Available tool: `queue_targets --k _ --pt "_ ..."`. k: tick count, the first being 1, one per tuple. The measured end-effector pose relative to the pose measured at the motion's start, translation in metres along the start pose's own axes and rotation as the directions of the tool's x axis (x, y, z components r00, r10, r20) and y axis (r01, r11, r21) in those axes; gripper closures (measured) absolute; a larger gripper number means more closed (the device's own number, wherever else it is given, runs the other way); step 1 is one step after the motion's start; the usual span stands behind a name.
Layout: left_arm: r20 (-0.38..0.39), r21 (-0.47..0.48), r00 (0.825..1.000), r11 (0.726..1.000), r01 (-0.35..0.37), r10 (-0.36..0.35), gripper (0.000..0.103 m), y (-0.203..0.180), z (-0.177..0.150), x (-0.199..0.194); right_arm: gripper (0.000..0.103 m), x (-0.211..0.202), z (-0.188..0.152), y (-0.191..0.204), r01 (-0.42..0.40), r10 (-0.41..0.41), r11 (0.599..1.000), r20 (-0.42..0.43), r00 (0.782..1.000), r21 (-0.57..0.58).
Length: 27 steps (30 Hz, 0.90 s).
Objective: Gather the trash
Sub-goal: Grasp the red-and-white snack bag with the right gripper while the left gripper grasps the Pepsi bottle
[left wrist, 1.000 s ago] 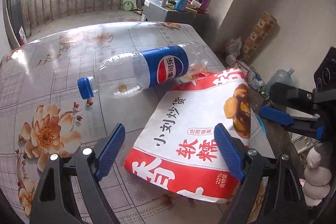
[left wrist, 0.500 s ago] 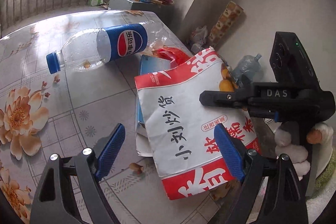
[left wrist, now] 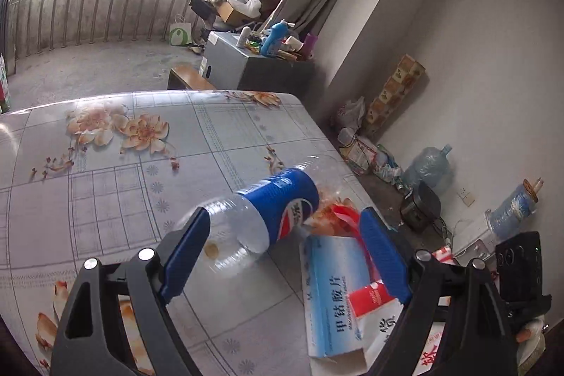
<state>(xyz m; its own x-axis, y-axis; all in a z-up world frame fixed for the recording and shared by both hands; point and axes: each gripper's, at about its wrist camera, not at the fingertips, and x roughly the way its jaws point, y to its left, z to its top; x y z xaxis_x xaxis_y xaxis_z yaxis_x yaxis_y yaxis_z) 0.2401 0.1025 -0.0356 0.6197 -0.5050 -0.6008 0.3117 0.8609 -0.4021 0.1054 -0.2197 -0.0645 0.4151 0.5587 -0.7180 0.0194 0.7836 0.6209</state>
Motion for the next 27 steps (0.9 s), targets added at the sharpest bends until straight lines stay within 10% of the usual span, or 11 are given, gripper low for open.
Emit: queue_targets --k 5,14,27 --pt "-0.157 0.044 0.985 0.997 -0.058 0.064 0.019 0.02 0.01 0.058 0.076 -0.008 -0.001 -0.009 -0.03 0.03 0.999 0.004 1.0 0.029" --pt "-0.209 0.121 0.973 0.99 -0.074 0.098 0.027 0.013 -0.017 0.062 0.076 -0.02 0.001 -0.017 -0.038 0.035 0.997 0.046 0.998 0.061" --pt "-0.304 -0.206 0.953 0.976 -0.075 0.009 0.032 0.016 -0.1 -0.028 0.071 -0.022 -0.002 -0.026 -0.036 0.033 0.997 0.043 0.999 0.067"
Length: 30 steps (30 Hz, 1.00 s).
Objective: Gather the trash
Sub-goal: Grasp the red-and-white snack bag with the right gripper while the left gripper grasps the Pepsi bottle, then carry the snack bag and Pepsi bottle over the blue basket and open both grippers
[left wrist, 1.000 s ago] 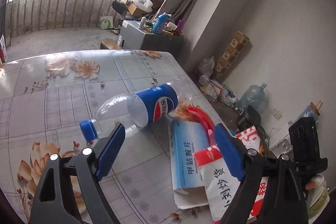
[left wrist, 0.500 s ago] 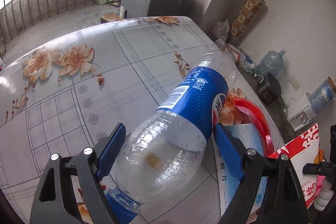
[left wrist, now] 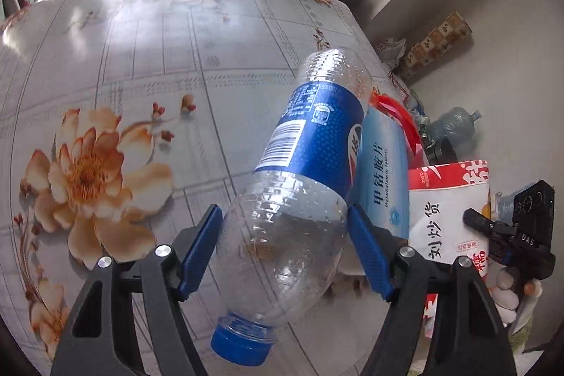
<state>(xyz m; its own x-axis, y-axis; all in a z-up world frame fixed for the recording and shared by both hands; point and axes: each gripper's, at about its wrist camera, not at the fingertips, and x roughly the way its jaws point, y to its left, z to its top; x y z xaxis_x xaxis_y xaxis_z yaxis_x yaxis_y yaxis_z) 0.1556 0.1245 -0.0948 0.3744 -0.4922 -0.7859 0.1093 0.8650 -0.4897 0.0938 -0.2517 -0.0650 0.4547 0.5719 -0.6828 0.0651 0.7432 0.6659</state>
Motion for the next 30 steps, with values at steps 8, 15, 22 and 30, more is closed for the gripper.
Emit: queue_targets --k 8,15,22,30 --pt "0.063 0.032 0.998 0.999 -0.008 0.006 0.022 -0.016 0.0 -0.022 0.056 0.003 0.003 0.004 0.031 -0.031 0.999 -0.008 0.999 -0.016" --pt "0.035 -0.012 0.999 1.0 0.01 -0.009 0.022 -0.02 0.028 0.007 0.05 0.003 -0.004 0.0 0.031 -0.031 1.0 -0.029 0.999 0.005" --pt "0.035 0.004 0.999 1.0 -0.022 0.022 0.022 -0.028 0.037 0.025 0.049 0.006 -0.001 0.0 0.02 -0.019 1.0 -0.05 0.999 0.01" --pt "0.04 -0.016 0.999 0.999 -0.031 0.032 0.03 -0.018 0.038 0.031 0.059 0.002 -0.006 -0.007 0.009 -0.007 0.999 -0.048 0.999 0.04"
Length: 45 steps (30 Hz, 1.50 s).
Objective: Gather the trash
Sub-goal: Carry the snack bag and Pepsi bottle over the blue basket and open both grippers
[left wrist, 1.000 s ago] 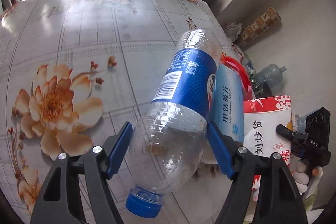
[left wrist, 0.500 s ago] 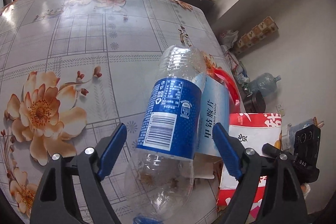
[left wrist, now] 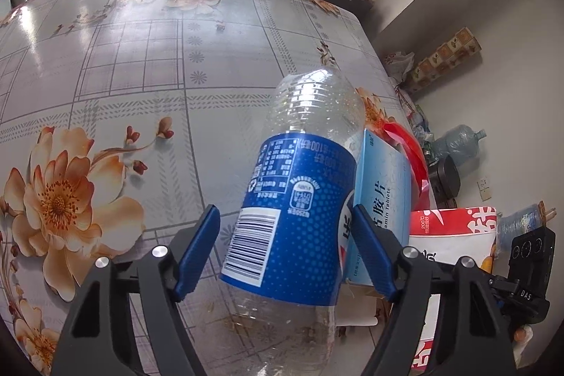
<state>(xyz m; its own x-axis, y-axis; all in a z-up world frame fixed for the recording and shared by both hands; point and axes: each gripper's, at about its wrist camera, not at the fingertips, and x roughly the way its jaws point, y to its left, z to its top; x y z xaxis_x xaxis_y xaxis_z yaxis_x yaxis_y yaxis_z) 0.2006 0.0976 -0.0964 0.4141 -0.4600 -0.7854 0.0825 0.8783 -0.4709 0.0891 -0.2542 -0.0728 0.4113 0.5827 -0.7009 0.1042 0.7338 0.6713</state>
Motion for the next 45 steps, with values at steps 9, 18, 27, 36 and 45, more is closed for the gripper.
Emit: queue_targets --k 9,18,27,36,45 --pt "0.015 0.013 1.0 1.0 0.016 -0.016 0.041 0.002 -0.009 -0.006 0.077 -0.012 -0.004 -0.009 -0.033 0.033 0.999 0.014 0.999 0.026" --pt "0.117 0.009 0.993 0.999 0.033 -0.034 0.043 0.002 -0.017 -0.06 0.078 -0.028 -0.019 -0.014 -0.127 0.127 0.991 -0.002 0.992 0.049" --pt "0.226 0.116 0.969 0.99 0.076 -0.101 0.044 -0.038 -0.019 -0.117 0.078 -0.067 -0.032 -0.019 -0.296 0.293 0.954 0.058 0.954 0.052" --pt "0.255 0.279 0.941 0.949 0.149 -0.222 0.044 -0.122 -0.005 -0.143 0.079 -0.14 -0.021 -0.044 -0.437 0.412 0.899 0.275 0.869 0.031" --pt "0.116 0.498 0.923 0.826 0.265 -0.366 0.044 -0.251 0.023 -0.097 0.078 -0.226 -0.018 -0.13 -0.369 0.181 0.91 0.62 0.764 0.19"
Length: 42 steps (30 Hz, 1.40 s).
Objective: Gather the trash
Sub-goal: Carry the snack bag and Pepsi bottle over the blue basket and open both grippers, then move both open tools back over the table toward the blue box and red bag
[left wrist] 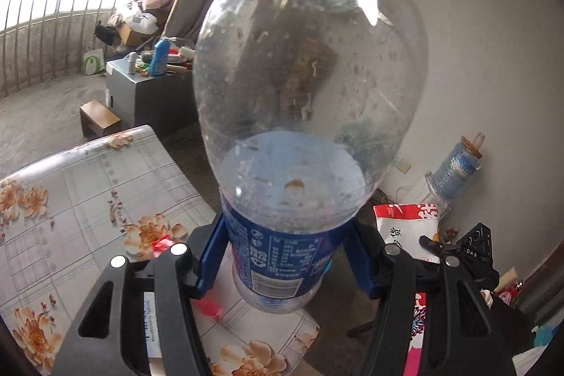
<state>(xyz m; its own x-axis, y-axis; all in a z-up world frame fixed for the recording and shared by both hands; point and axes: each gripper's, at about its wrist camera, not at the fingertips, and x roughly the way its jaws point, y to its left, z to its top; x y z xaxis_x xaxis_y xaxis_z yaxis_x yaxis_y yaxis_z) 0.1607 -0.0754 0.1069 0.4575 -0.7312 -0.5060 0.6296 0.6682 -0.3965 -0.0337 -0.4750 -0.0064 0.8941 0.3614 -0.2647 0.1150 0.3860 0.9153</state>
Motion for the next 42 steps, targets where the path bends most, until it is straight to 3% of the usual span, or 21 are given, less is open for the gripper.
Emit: queue_targets --k 3,7,12,16,20,22,24,26,27,29,31,34,42 --pt "-0.076 0.049 0.995 0.997 0.065 -0.061 0.044 -0.028 0.016 0.06 0.078 -0.012 0.019 -0.029 0.098 -0.106 0.992 0.103 0.989 0.082" --pt "-0.19 0.097 0.977 0.989 0.116 -0.095 0.044 -0.063 0.028 0.152 0.077 -0.01 0.037 -0.074 0.164 -0.203 0.962 0.171 0.964 0.217" --pt "-0.307 0.192 0.95 0.973 0.126 -0.062 0.044 -0.104 0.026 0.267 0.077 0.01 0.061 -0.134 0.288 -0.346 0.907 0.156 0.925 0.306" --pt "-0.397 0.234 0.917 0.963 0.136 -0.033 0.044 -0.12 0.017 0.35 0.077 0.046 0.085 -0.161 0.407 -0.451 0.868 0.11 0.886 0.284" --pt "-0.466 0.294 0.884 0.949 0.112 0.04 0.043 -0.131 -0.002 0.422 0.073 0.088 0.108 -0.177 0.522 -0.547 0.826 0.08 0.833 0.212" --pt "-0.503 0.315 0.86 0.945 0.084 0.091 0.041 -0.132 -0.013 0.459 0.065 0.111 0.118 -0.192 0.563 -0.583 0.803 0.06 0.81 0.198" --pt "-0.543 0.322 0.831 0.944 0.073 0.121 0.029 -0.127 -0.028 0.488 0.051 0.134 0.124 -0.21 0.594 -0.609 0.785 0.043 0.792 0.177" --pt "-0.566 0.347 0.806 0.937 0.041 0.174 0.028 -0.119 -0.042 0.509 0.043 0.154 0.123 -0.228 0.702 -0.71 0.701 0.03 0.704 0.125" --pt "-0.577 0.347 0.795 0.937 0.031 0.187 0.028 -0.113 -0.047 0.511 0.042 0.162 0.122 -0.239 0.723 -0.729 0.68 0.007 0.685 0.117" --pt "-0.6 0.31 0.782 0.95 0.03 0.171 0.028 -0.103 -0.051 0.51 0.043 0.168 0.118 -0.257 0.718 -0.72 0.682 -0.046 0.693 0.138" --pt "-0.596 0.296 0.787 0.954 0.033 0.158 0.028 -0.1 -0.052 0.501 0.042 0.161 0.112 -0.264 0.712 -0.718 0.679 -0.04 0.695 0.175" --pt "-0.566 0.301 0.81 0.953 0.027 0.155 0.028 -0.1 -0.037 0.48 0.042 0.143 0.106 -0.265 0.684 -0.698 0.696 -0.016 0.716 0.217" --pt "-0.437 0.267 0.896 0.962 0.053 0.072 0.027 -0.098 0.02 0.373 0.042 0.079 0.083 -0.226 0.616 -0.656 0.742 0.095 0.749 0.263"
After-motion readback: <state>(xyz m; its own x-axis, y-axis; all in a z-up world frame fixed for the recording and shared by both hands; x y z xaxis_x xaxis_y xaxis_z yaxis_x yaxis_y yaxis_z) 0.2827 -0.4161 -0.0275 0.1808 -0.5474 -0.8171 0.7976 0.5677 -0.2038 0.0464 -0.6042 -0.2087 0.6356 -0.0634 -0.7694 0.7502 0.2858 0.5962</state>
